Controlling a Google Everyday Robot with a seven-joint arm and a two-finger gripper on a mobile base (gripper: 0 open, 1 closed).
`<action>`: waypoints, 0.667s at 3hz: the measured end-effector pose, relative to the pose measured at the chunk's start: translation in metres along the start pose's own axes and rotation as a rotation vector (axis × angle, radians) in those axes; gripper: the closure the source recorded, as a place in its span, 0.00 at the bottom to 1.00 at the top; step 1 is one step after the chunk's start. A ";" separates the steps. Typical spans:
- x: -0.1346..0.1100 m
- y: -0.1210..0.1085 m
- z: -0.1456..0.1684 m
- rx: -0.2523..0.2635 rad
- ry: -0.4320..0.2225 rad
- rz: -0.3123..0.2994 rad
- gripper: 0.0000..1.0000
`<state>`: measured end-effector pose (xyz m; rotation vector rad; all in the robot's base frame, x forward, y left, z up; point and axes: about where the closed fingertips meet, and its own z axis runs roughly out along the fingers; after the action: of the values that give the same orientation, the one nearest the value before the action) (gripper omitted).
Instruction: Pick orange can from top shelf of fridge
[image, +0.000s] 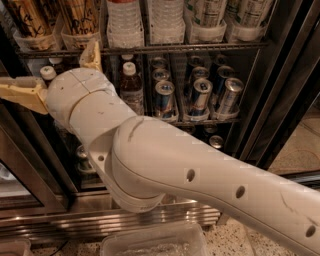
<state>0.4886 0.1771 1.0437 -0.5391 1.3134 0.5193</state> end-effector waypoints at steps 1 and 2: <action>0.000 0.000 0.000 0.000 0.000 0.000 0.00; 0.000 0.001 -0.002 -0.005 0.011 0.006 0.00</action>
Offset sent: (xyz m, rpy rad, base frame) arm -0.0033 -0.0042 -0.0024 -0.0067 0.0331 0.0093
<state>0.4864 0.1764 1.0434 -0.5431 1.3251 0.5255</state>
